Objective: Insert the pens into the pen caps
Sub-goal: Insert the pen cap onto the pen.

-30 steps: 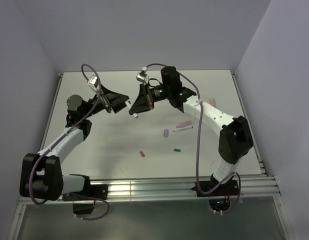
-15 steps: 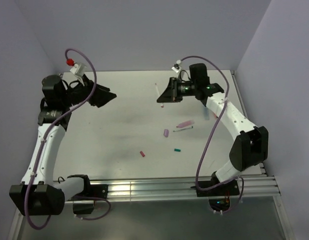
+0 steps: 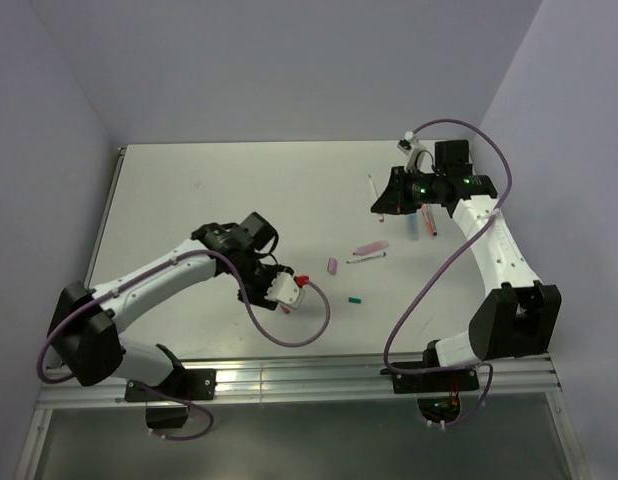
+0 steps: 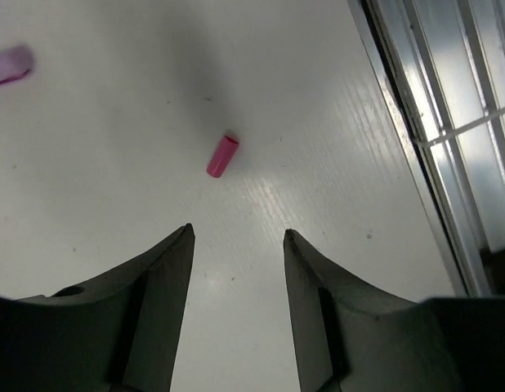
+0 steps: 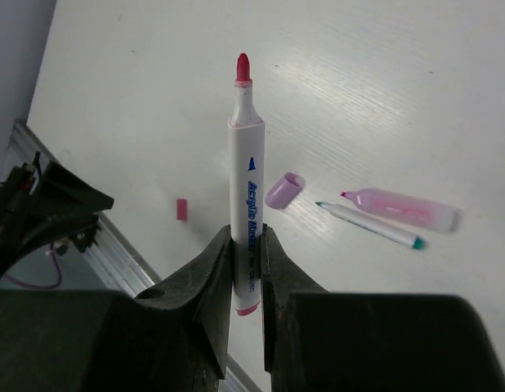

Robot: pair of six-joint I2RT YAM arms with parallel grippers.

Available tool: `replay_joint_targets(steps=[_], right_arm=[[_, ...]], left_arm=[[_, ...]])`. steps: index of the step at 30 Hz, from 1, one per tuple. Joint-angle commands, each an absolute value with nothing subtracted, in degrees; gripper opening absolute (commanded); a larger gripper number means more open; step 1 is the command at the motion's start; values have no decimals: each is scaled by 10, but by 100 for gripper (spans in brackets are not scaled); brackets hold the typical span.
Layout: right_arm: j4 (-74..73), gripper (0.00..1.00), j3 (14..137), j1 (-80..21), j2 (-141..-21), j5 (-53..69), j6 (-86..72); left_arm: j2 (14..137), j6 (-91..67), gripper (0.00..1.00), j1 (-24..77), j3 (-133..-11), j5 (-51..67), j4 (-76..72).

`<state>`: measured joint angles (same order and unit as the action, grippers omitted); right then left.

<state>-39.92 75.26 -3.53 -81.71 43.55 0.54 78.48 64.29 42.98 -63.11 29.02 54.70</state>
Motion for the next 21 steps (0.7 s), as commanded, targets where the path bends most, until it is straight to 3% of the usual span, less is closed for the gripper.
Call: replay_joint_targets(steps=[1,7,21], right_arm=[[-423,0,741,-18,-773,442,49],[-459,0,738,-17,-761,443,83],[-477,0,750,-14,-779,458,107]], left_arm=[[830,785,54,461,-655,241,573],[914,810,50,492,-666,239,552],[961,804,45,517,-630,209,453]])
